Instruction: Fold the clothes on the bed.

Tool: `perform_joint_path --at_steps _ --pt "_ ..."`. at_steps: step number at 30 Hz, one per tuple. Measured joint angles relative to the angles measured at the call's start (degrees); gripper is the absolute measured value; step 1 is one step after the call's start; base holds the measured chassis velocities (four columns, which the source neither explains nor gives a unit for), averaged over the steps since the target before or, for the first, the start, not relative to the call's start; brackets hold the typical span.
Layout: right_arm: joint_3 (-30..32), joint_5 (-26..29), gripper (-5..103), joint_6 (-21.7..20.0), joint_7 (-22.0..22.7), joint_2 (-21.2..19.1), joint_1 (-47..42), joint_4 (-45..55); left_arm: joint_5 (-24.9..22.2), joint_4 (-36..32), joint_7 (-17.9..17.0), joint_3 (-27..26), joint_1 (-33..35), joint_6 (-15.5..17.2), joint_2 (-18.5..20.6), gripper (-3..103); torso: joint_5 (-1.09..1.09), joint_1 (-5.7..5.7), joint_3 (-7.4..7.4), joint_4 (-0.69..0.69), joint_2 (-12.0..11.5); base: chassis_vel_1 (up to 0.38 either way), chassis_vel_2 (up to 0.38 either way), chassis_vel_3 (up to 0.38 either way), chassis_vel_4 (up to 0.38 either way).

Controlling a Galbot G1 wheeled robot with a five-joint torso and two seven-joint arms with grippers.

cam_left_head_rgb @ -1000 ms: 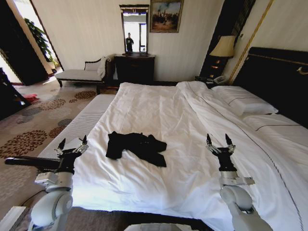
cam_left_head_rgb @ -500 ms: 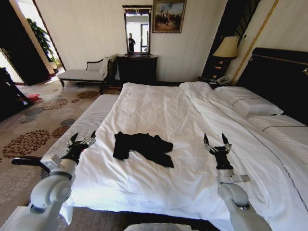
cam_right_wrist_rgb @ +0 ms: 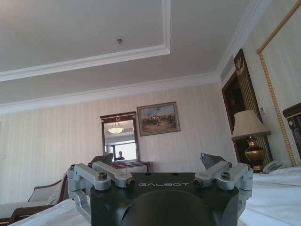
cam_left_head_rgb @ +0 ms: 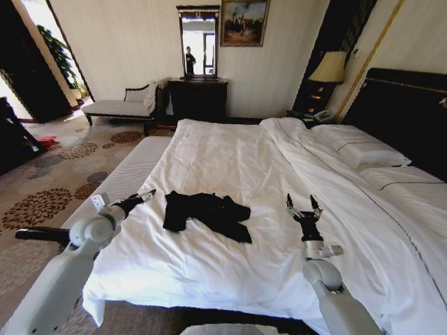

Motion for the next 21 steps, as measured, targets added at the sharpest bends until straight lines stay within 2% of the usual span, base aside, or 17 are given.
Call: perform_joint_path --at_steps 3,7,16,19,21 --pt "0.18 0.02 100 -0.03 0.07 -0.33 0.25 -0.57 -0.26 4.04 0.13 4.11 -3.73 0.08 -1.71 100 0.01 0.0 0.0 0.02 0.0 0.0 0.0 0.0 0.0" --pt "0.42 0.01 100 -0.03 0.07 -0.18 0.28 -0.88 -0.75 6.3 -0.29 6.15 -5.79 0.3 -3.99 100 0.0 0.0 -0.01 0.02 0.0 0.0 0.0 0.0 0.0" --pt "0.67 -0.22 100 0.0 0.0 0.45 0.19 -1.16 -0.48 6.91 -0.62 6.99 -5.33 0.63 -6.35 102 0.01 -0.01 -0.01 0.03 0.0 0.0 0.0 0.0 0.0" --pt "0.6 -0.59 100 0.04 -0.04 0.94 0.19 -1.26 0.18 6.66 -0.25 6.81 -4.77 0.6 -6.52 88 0.01 -0.01 -0.01 0.03 0.0 0.0 0.0 0.0 0.0" --pt "0.58 -0.69 100 0.06 -0.05 1.08 0.19 -1.28 0.38 6.59 -0.04 6.77 -4.61 0.55 -6.53 88 0.01 -0.02 -0.02 0.03 0.0 0.0 0.0 0.0 0.0"
